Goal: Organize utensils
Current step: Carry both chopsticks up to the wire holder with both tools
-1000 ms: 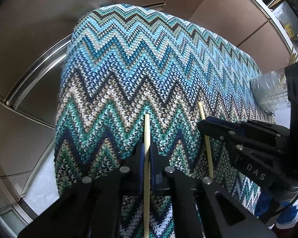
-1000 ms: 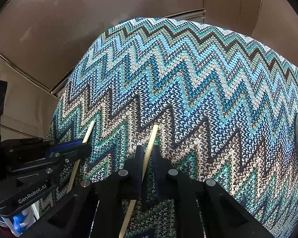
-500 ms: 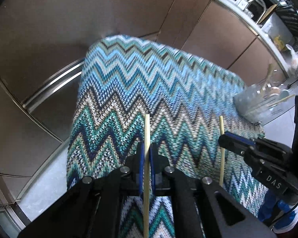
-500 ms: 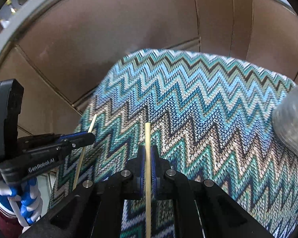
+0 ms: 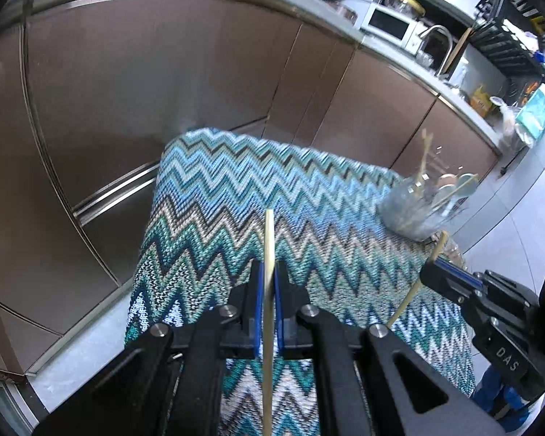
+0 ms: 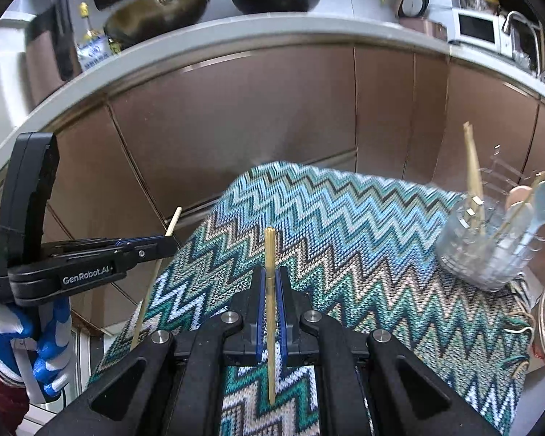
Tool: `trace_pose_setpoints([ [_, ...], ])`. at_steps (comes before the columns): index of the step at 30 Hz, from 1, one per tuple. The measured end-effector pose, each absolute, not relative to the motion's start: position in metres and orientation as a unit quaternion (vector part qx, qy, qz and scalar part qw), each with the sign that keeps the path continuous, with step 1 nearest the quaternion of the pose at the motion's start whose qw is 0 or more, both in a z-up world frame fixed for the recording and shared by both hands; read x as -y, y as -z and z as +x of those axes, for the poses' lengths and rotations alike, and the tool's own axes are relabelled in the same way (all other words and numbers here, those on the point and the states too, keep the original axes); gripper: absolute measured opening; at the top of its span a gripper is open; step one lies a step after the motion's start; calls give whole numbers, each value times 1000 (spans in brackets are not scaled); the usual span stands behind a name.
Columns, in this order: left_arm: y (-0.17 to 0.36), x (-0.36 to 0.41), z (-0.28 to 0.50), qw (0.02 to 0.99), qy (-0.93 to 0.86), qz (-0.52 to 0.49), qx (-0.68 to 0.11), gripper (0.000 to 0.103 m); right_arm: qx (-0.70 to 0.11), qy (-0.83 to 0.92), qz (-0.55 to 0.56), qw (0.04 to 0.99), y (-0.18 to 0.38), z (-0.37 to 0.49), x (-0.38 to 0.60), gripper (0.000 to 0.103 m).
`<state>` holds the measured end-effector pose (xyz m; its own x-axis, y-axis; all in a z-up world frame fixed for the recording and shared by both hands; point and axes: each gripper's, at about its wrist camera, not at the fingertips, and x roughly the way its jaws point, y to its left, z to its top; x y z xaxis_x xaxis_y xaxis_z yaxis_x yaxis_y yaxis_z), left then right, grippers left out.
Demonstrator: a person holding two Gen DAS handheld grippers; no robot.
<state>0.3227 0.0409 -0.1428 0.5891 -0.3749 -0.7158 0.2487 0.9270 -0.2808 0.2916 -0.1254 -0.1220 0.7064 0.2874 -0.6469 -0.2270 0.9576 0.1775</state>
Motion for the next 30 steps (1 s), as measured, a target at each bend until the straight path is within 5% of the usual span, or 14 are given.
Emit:
trace_pose_setpoints([
  [16,75,29,286,914,220,-78,-332,5,-258,-114,67,957,70,234,184,6],
  [30,7,104,328,924,280,-118,-233,5,-151,-61,79,983,19,242,276,6],
])
